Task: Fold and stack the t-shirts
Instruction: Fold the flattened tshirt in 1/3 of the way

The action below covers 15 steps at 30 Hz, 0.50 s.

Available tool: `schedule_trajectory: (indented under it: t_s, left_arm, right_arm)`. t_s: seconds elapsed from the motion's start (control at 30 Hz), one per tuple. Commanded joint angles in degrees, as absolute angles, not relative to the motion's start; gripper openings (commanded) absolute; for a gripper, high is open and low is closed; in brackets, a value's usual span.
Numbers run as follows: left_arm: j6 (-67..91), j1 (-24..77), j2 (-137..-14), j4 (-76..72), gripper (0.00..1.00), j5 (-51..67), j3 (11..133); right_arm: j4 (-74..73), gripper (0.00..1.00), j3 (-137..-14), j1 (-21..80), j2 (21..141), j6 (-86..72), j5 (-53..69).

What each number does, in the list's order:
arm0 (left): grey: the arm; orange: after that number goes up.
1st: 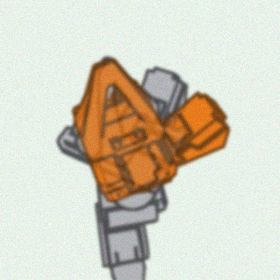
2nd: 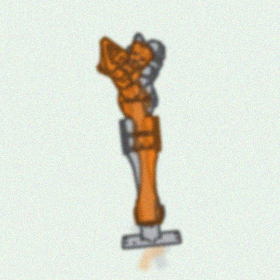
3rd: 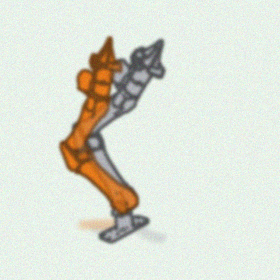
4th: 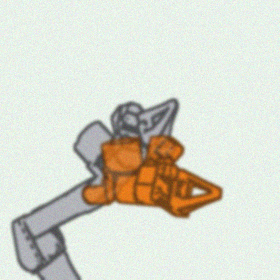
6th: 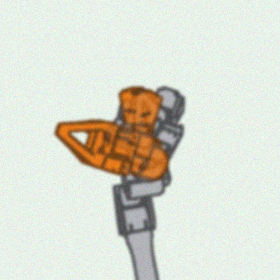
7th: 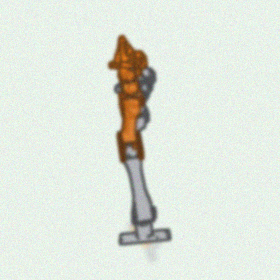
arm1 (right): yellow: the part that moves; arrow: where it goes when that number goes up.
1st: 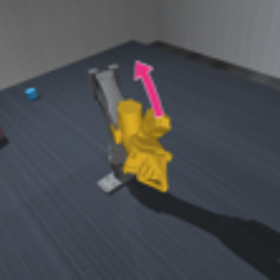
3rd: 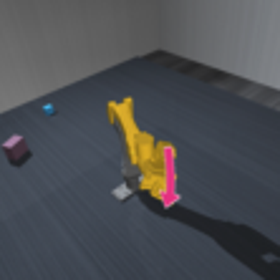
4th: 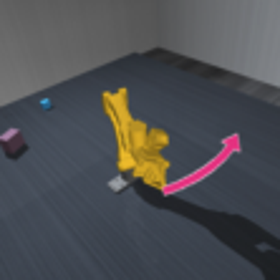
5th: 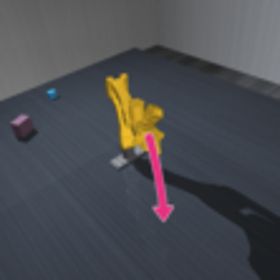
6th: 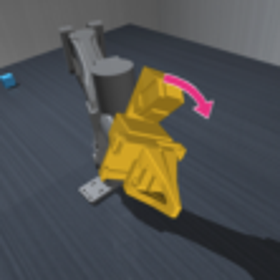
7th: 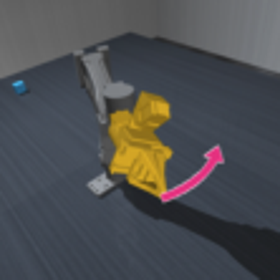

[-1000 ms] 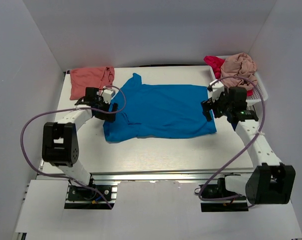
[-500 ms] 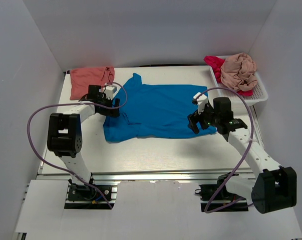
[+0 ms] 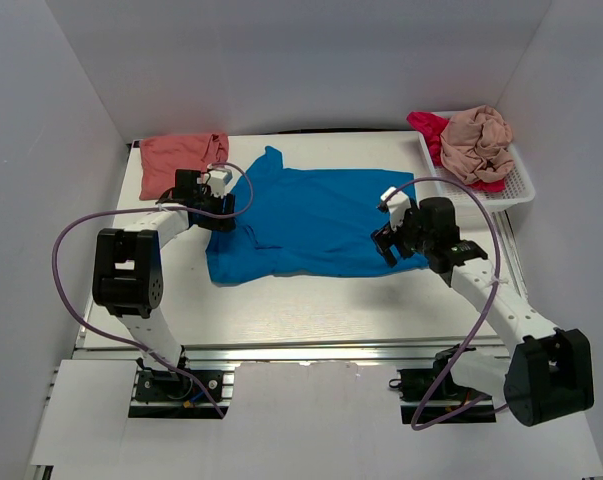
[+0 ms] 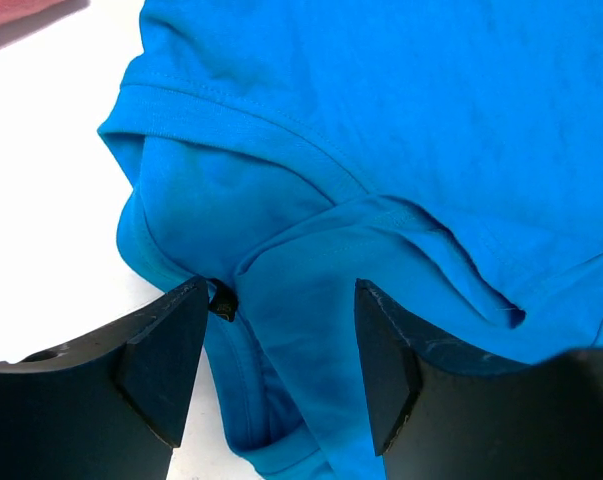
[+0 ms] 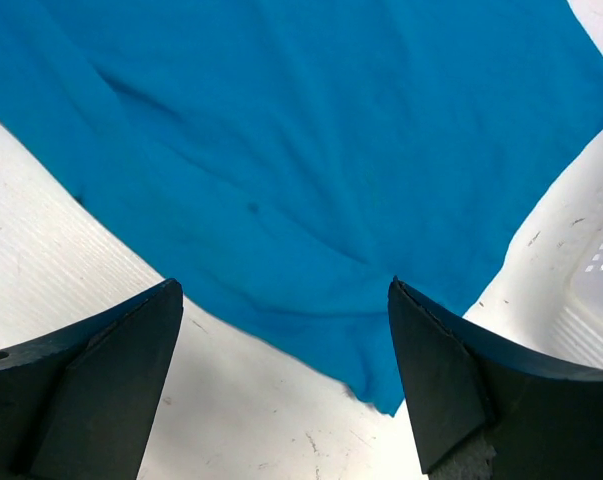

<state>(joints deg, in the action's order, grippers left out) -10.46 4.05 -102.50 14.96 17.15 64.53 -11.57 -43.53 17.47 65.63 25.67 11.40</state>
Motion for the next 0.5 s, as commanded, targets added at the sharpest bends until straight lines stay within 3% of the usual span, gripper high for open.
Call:
schedule_trajectory:
  t_s: [0.0, 0.27, 0.37, 0.47]
  left_arm:
    - [-10.8, 3.9, -99.8, 14.9, 0.70, 17.0, 64.2]
    - [-10.7, 3.9, -100.1, 14.9, 0.69, 17.7, 64.2]
    - [-10.5, 3.9, -101.1, 15.2, 0.63, 17.8, 64.5]
    - [-10.5, 3.9, -102.9, 15.8, 0.47, 18.0, 65.1]
  right_arm:
    - [-8.9, 0.87, -43.2, 18.7, 66.9, 26.8, 8.9]
    - [-9.4, 0.86, -43.9, 20.2, 70.0, 27.0, 6.7]
    - [-9.6, 0.86, -44.1, 20.7, 70.8, 27.2, 6.1]
    - [-9.6, 0.86, -44.2, 21.4, 71.4, 27.3, 5.4]
